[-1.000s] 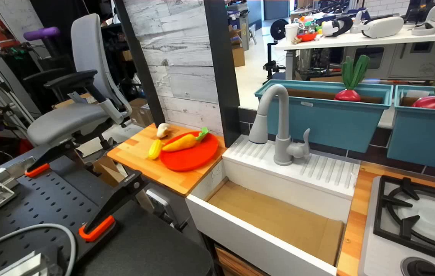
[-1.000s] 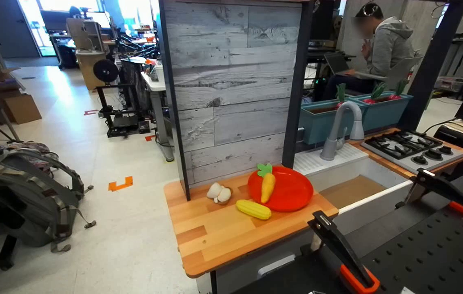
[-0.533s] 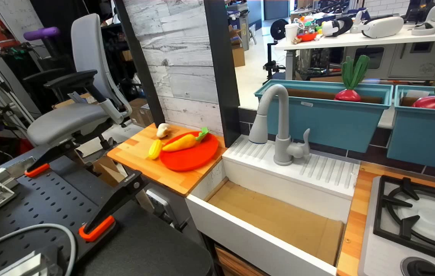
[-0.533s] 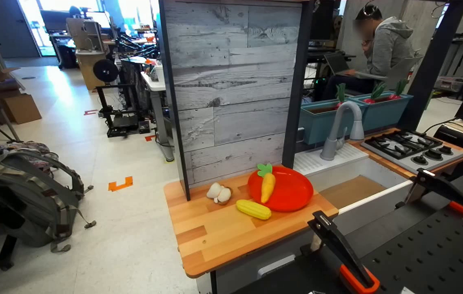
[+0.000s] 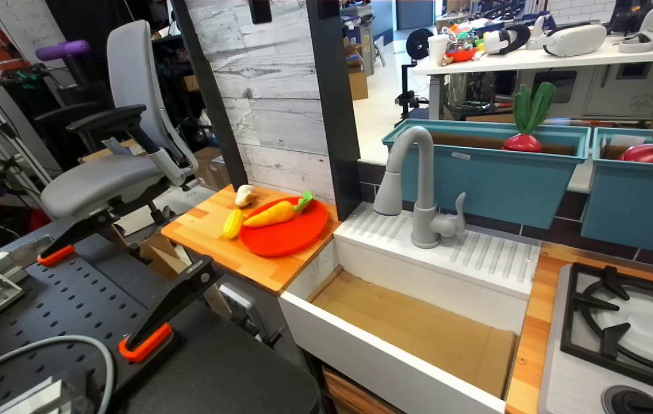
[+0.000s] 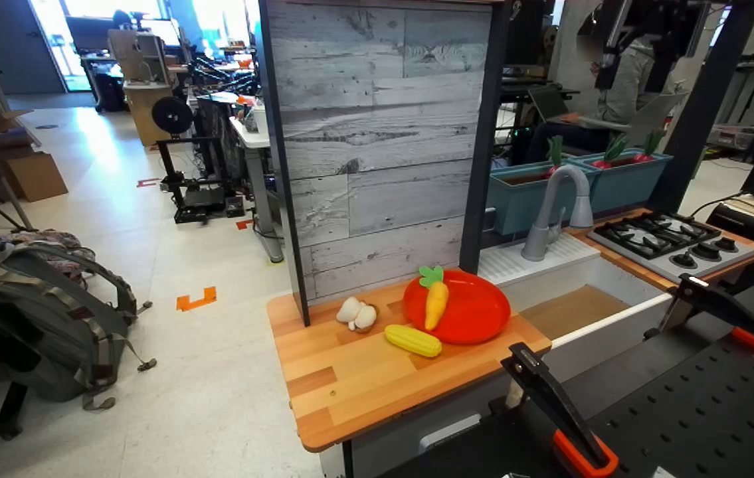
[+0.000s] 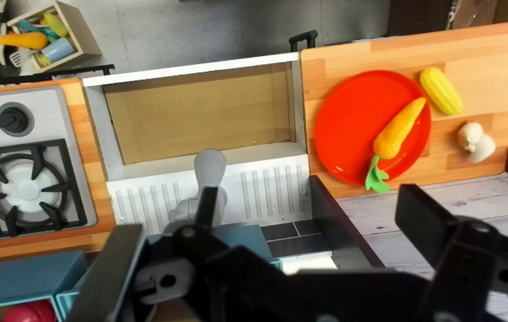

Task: Move the grey tap to the left, move it the right and then move the brown toy closer to edge

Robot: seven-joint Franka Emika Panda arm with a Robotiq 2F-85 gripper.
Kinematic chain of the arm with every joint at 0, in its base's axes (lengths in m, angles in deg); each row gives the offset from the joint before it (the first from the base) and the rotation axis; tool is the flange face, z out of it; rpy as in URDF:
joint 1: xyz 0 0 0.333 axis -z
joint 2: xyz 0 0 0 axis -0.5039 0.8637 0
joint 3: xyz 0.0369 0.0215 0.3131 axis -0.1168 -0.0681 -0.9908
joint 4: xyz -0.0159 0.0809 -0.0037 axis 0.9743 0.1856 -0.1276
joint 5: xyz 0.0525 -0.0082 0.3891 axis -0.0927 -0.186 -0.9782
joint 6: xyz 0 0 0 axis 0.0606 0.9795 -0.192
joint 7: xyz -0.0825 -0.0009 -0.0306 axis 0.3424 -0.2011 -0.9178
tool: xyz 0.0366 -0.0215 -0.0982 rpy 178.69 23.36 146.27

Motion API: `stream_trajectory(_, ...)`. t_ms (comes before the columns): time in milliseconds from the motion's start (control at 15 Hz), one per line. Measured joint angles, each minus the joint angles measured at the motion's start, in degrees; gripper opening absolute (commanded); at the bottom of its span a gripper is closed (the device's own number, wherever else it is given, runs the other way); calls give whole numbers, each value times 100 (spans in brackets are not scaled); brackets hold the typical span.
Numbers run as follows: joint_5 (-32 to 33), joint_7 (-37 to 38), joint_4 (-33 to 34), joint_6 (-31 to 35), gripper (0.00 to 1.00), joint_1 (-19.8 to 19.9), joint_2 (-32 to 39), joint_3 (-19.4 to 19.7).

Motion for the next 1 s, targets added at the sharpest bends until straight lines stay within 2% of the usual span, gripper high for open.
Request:
stream_trajectory(133, -357, -101, 149, 261, 100, 126, 456, -43)
stream_trajectory(400, -788, -162, 691, 378, 100, 416, 1316, -223)
stream_trajectory(933, -836, 63, 1976, 352, 98, 779, 2760, -443)
stream_trajectory(1000, -834, 118, 2092, 352, 74, 780, 2886, -449)
